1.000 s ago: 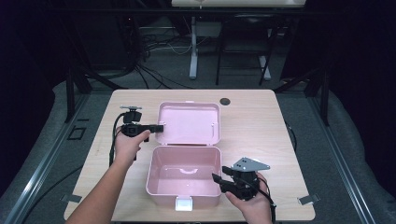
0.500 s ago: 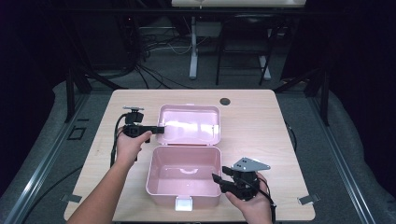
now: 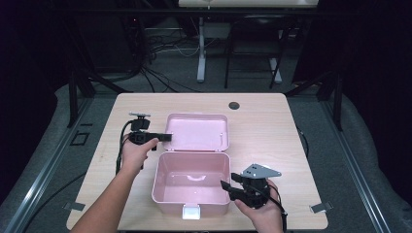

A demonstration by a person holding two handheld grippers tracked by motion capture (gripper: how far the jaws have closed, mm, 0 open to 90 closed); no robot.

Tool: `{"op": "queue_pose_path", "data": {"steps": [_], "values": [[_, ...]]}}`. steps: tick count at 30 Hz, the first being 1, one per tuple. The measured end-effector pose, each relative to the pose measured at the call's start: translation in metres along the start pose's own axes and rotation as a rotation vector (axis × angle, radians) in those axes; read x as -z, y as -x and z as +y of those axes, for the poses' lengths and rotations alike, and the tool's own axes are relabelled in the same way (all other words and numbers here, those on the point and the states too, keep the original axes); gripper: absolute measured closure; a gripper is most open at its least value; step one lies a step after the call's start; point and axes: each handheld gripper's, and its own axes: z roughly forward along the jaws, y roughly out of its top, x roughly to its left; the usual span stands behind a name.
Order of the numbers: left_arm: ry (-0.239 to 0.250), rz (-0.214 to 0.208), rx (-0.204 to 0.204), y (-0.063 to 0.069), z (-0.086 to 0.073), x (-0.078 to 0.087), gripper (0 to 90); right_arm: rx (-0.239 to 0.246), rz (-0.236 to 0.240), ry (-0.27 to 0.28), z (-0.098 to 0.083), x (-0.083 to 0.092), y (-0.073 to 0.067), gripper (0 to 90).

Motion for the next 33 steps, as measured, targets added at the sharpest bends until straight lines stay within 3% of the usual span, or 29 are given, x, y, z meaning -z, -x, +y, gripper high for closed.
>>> {"op": "queue_pose_path", "data": {"steps": [23,33], "values": [[-0.015,-0.003,-0.001,-0.0015,-0.0028,-0.0031,61.4,0.0,0.001,0.002,-0.0002,0.0001,0.0003,53.4],[-0.003,0.017,-0.007,-0.0033,-0.0026,0.0051,57.5,-0.001,0.0,0.004,-0.0004,0.0,0.0001,53.1]]}}
